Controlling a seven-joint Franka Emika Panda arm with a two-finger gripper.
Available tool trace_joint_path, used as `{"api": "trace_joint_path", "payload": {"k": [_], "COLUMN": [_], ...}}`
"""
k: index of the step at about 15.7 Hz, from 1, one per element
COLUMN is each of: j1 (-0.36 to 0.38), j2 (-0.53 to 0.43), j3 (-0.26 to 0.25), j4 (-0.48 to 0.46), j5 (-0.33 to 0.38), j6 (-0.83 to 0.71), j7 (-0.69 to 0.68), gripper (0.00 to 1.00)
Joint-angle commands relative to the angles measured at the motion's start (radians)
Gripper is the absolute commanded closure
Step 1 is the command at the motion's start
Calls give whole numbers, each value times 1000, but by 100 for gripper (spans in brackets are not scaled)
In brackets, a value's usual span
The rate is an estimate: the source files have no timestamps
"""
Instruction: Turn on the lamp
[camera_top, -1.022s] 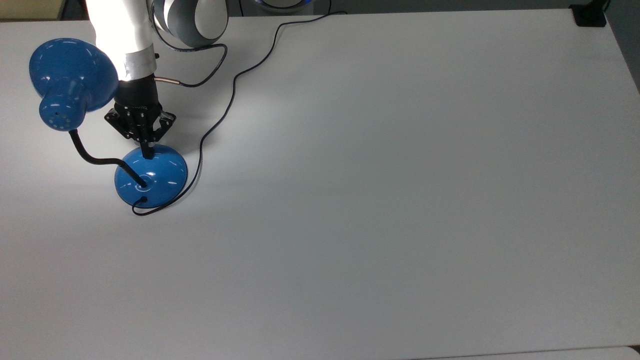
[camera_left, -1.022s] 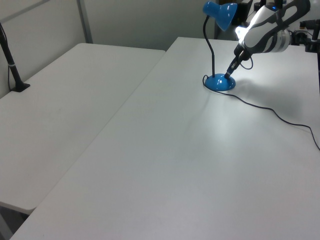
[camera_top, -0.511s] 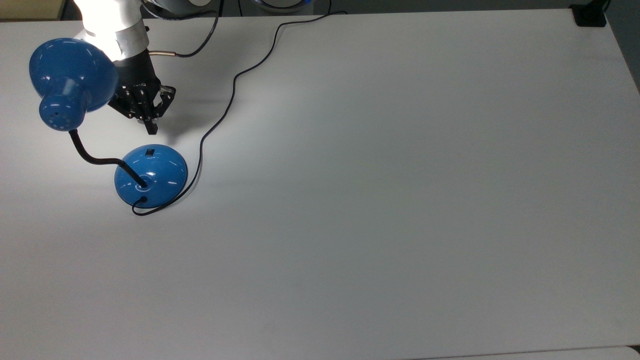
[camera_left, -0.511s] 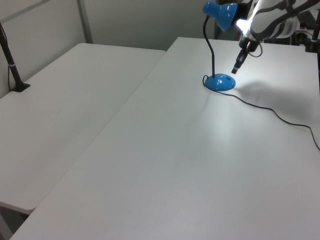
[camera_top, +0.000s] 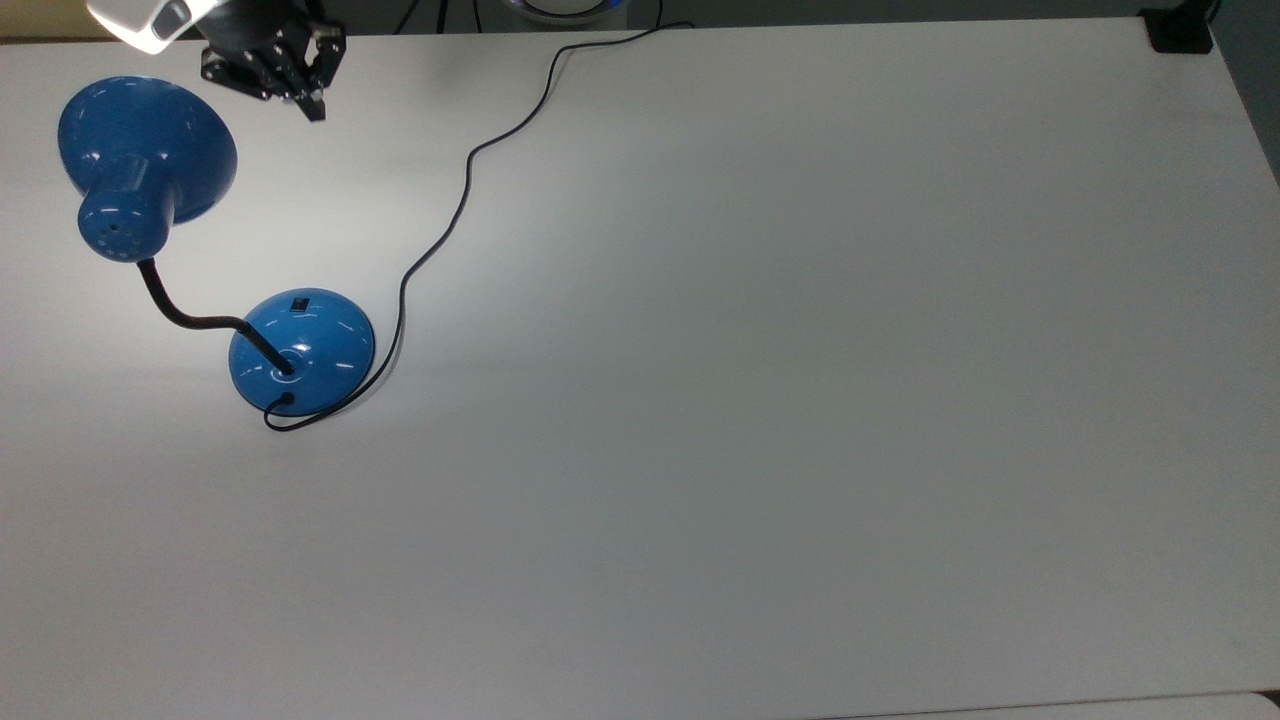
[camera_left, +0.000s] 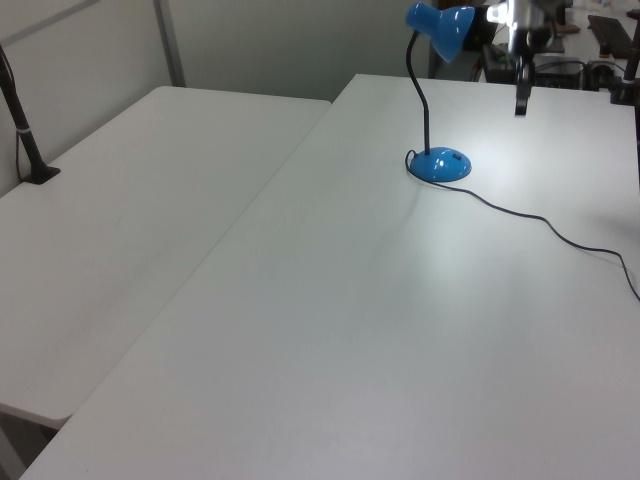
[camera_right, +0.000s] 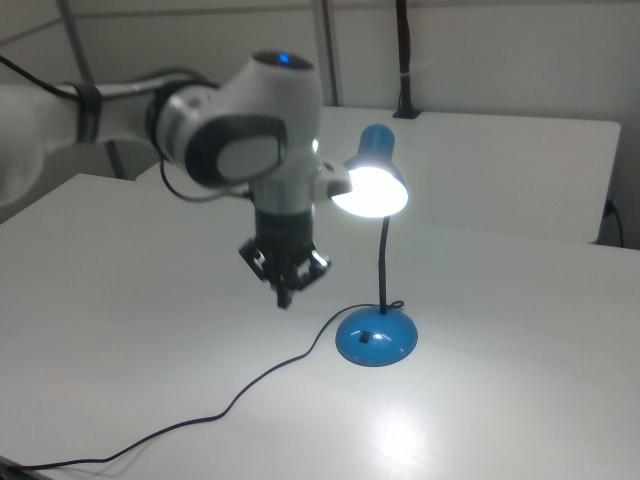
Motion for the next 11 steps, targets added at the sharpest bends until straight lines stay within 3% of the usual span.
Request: {"api": "trace_joint_path", "payload": {"k": [1, 2, 3, 5, 6, 9, 11], "j1": [100, 124, 143, 173, 189, 217, 232], "j2": [-26, -40, -53, -73, -73, -65, -51], "j3": [-11, -11, -11, -11, -11, -10, 3], "j4": [158, 185, 202, 238, 264, 314, 312], "j5": [-27, -27, -27, -27, -27, -34, -78], "j6": [-174, -199, -214, -224, -224, -216, -198], "j7": [224, 247, 258, 266, 271, 274, 274], "gripper": [83, 72, 53, 6, 0, 0, 0]}}
